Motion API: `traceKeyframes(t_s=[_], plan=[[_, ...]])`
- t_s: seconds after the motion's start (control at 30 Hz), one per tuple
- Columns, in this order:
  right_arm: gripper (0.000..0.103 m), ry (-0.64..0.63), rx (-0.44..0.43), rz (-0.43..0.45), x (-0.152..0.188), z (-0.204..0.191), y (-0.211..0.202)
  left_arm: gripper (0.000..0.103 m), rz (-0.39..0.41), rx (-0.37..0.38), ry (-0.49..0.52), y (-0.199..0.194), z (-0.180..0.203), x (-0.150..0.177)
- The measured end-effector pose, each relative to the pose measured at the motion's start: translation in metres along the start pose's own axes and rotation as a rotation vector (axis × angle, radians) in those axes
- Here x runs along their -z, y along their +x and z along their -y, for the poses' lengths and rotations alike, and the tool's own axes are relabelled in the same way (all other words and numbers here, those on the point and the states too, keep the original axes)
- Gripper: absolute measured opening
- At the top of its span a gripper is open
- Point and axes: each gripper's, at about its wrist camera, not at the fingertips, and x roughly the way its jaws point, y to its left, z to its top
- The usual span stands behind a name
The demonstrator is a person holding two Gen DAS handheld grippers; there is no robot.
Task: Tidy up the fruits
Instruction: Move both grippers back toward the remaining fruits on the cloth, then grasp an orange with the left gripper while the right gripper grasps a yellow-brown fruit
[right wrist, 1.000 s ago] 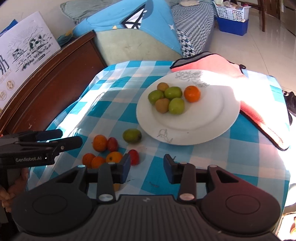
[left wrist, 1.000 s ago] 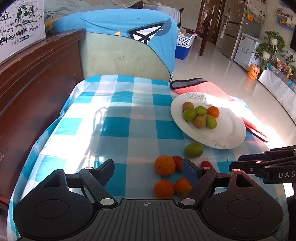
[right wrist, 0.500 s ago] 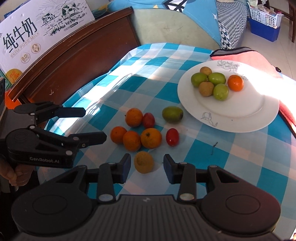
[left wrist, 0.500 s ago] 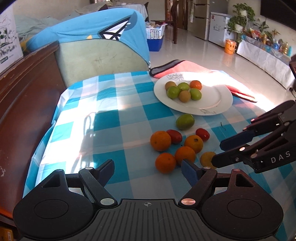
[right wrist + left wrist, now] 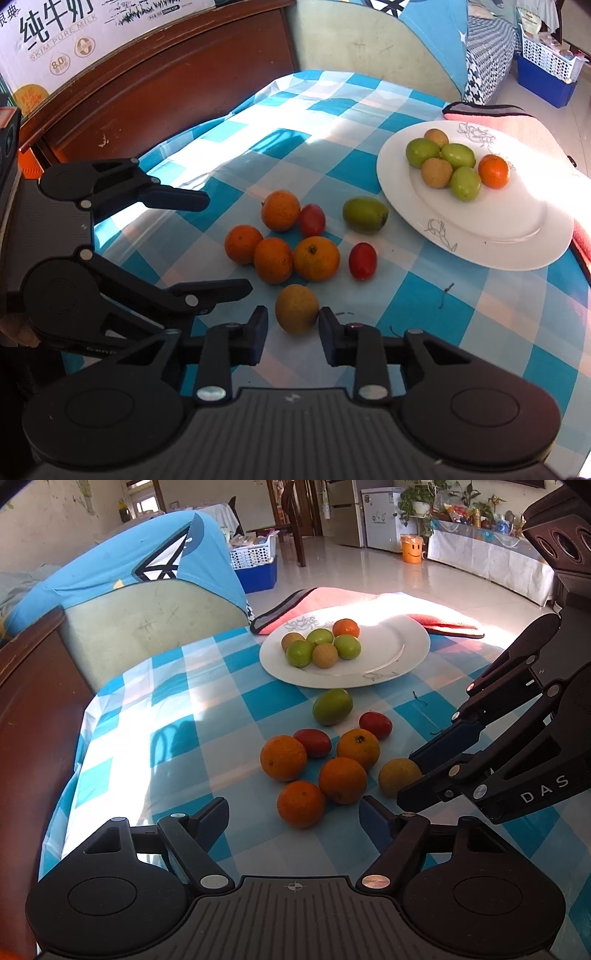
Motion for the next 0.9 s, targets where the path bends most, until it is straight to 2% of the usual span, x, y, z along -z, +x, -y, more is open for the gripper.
traceKeyframes(t_s=[0.07,0.27,0.47,0.57,0.67,0.9], plan=[[0.025,-0.008,0.003,0.004,0.000,0.000,-0.001,0.073,0.003,0.025,-0.006,0.002,-0.001,-0.001],[0.025,0.024,-0.004,0.006,-0.002,0.004,-0.004,0.056,-0.026,0.077,0.002,0.012,-0.001,0.001],[0.025,0.056,-0.005,0.015,-0.003,0.010,-0.008,0.046,-0.019,0.119,-0.011,0.015,-0.006,0.000],[0.025,0.057,-0.007,0.013,-0.003,0.010,-0.008,0.034,-0.033,0.164,-0.008,0.013,-0.006,0.000],[0.025,0.061,-0.006,0.013,-0.003,0.011,-0.009,0.034,-0.047,0.170,0.001,0.011,-0.005,0.001],[0.025,0.066,-0.008,0.013,-0.003,0.012,-0.008,0.034,-0.033,0.132,0.019,0.012,-0.002,0.000]])
